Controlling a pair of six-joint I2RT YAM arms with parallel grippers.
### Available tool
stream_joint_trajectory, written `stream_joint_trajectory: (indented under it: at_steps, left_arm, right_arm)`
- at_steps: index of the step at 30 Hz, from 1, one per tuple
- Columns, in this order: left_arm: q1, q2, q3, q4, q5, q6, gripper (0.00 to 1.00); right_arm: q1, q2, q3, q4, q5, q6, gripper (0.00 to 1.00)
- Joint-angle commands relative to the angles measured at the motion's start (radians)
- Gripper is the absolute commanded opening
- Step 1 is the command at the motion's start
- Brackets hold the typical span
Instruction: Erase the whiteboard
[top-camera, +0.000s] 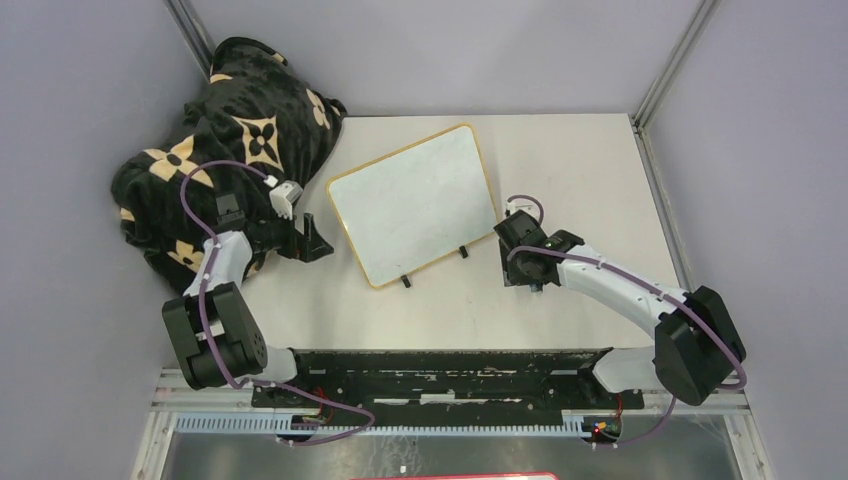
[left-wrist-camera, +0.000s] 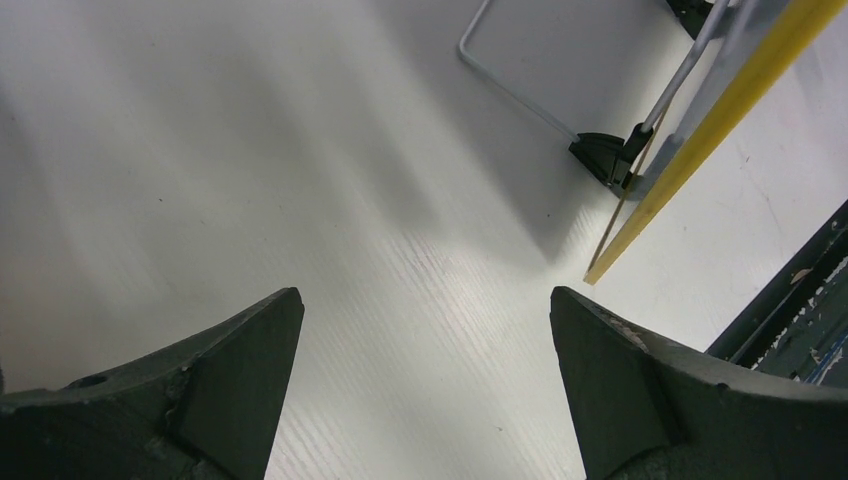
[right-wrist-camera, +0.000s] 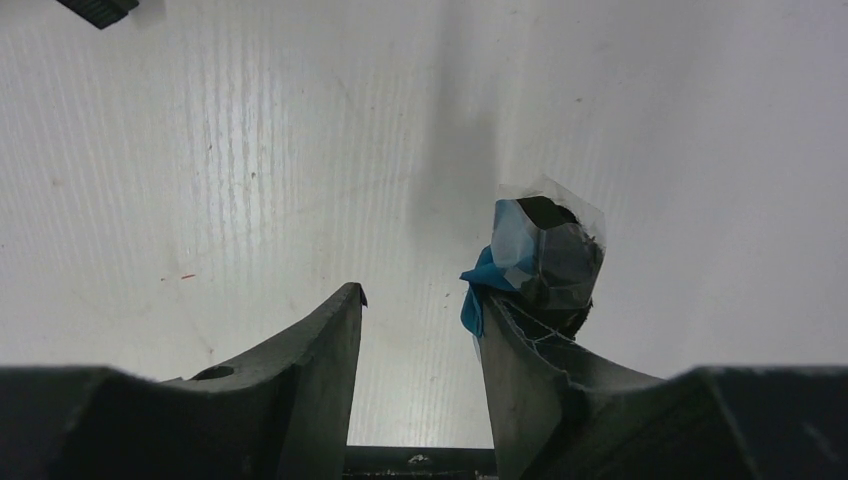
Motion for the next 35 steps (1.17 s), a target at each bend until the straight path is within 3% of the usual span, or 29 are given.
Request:
stream_joint_trajectory:
  at_steps: [1, 10, 18, 25, 35]
  left_arm:
    - [0.000, -0.013, -0.043, 0.072, 0.012, -0.046, 0.99]
    - [-0.001, -0.018, -0.096, 0.116, 0.052, -0.054, 0.99]
    - [-0.001, 0.006, -0.117, 0.141, 0.027, -0.052, 0.99]
    - [-0.001, 0.003, -0.127, 0.164, 0.009, -0.075, 0.99]
    - [-0.001, -0.047, -0.152, 0.173, 0.023, -0.067, 0.99]
  right_arm:
    - [-0.003, 0.000, -0.017, 0.054, -0.055, 0.006, 0.54]
    - [-0.003, 0.010, -0.135, 0.281, -0.309, -0.015, 0.49]
    - [-0.006, 0.074, -0.073, 0.122, -0.020, 0.009, 0.53]
    - [-0.005, 0.023, -0.092, 0.158, -0.037, -0.014, 0.65]
    - [-0.004, -0.009, -0.125, 0.202, -0.053, -0.037, 0.65]
